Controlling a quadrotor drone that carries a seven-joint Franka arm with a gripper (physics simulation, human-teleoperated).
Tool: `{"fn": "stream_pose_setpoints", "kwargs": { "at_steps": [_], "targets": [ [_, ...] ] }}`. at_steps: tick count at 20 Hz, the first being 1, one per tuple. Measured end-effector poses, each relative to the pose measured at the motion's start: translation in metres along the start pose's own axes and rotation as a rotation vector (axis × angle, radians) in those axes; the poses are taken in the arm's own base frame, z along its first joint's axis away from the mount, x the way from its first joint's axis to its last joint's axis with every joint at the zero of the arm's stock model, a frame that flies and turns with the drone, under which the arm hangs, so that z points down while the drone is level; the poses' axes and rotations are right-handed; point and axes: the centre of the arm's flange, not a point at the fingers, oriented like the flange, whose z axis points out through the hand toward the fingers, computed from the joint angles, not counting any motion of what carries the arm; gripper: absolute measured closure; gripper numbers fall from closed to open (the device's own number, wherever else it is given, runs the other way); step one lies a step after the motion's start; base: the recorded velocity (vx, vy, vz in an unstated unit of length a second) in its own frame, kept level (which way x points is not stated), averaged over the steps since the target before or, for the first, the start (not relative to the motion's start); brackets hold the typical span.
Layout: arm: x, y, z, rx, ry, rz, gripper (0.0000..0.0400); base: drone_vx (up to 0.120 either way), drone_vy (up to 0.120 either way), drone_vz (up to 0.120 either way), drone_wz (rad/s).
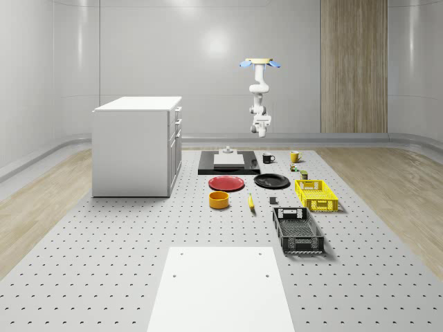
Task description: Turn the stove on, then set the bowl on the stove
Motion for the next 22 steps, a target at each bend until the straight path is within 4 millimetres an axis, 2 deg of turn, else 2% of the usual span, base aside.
{"fn": "stream_pose_setpoints", "kwargs": {
  "at_steps": [6, 22],
  "targets": [
    [-0.0003, 0.0002, -0.0004, 0.003, 0.004, 0.0, 0.0, 0.0, -0.007, 0.0, 0.0],
    [-0.0023, 0.0, -0.0005, 0.0, 0.024, 0.0, 0.0, 0.12, -0.12, 0.0, 0.0]
  ]
}}
